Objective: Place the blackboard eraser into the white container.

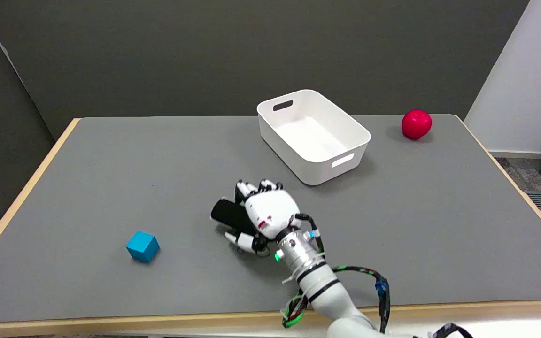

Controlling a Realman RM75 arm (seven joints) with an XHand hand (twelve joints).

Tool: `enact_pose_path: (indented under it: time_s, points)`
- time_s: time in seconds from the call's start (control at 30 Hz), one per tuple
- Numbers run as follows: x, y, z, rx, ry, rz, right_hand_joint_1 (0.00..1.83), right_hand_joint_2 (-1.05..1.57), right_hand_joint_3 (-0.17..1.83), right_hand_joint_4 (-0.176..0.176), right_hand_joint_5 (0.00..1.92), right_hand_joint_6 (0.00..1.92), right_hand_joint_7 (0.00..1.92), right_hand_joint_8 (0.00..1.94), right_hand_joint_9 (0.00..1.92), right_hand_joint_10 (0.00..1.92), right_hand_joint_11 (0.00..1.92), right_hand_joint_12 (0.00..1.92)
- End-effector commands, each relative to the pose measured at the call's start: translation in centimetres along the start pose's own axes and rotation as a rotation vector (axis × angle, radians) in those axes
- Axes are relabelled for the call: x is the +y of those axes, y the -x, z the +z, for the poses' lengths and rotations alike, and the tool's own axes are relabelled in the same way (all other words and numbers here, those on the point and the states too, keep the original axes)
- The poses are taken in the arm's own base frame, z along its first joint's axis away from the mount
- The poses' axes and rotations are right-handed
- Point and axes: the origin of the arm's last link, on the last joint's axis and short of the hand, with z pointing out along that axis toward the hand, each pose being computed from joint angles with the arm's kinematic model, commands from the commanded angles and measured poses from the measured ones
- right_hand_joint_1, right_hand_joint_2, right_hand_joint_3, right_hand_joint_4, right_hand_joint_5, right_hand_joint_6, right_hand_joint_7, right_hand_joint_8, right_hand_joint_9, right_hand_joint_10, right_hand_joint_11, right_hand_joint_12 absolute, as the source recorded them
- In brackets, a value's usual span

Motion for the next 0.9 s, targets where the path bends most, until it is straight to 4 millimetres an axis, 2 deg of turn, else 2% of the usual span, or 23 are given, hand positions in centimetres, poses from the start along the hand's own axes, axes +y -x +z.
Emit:
enact_pose_path:
  time_s: [0.03,0.17,0.23,0.27,0.43,0.5,0.57,0.67,0.8,0.9]
  points:
    - [4.7,-10.5,5.4,0.276,0.021,-0.082,1.11,1.23,0.32,-0.176,0.5,1.7,0.55,1.77,0.84,1.92,0.43,1.92]
    - [8.0,-14.8,7.7,0.367,0.079,-0.123,1.1,1.23,0.33,-0.176,0.49,1.71,0.55,1.78,0.84,1.92,0.46,1.92]
    - [10.3,-17.1,9.0,0.404,0.126,-0.13,1.1,1.23,0.34,-0.176,0.5,1.71,0.55,1.79,0.83,1.92,0.46,1.92]
    - [11.0,-17.7,9.4,0.411,0.141,-0.128,1.1,1.23,0.34,-0.176,0.5,1.71,0.55,1.79,0.83,1.92,0.46,1.92]
    - [17.4,-21.7,11.7,0.45,0.283,-0.101,1.1,1.22,0.37,-0.176,0.49,1.72,0.55,1.8,0.83,1.92,0.47,1.92]
    - [19.2,-22.3,12.2,0.444,0.326,-0.09,1.11,1.22,0.35,-0.176,0.5,1.71,0.55,1.78,0.84,1.92,0.42,1.92]
    - [20.2,-21.8,12.6,0.413,0.343,-0.083,1.11,1.22,0.34,-0.176,0.5,1.7,0.55,1.78,0.84,1.92,0.41,1.92]
    - [20.4,-19.6,13.4,0.32,0.325,-0.097,1.11,1.22,0.34,-0.176,0.5,1.7,0.55,1.78,0.84,1.92,0.41,1.92]
    - [19.6,-14.7,14.3,0.153,0.274,-0.129,1.11,1.22,0.35,-0.176,0.5,1.7,0.55,1.78,0.84,1.92,0.42,1.92]
    - [19.8,-10.7,14.3,0.031,0.28,-0.068,1.11,1.22,0.35,-0.176,0.5,1.7,0.56,1.77,0.85,1.92,0.43,1.92]
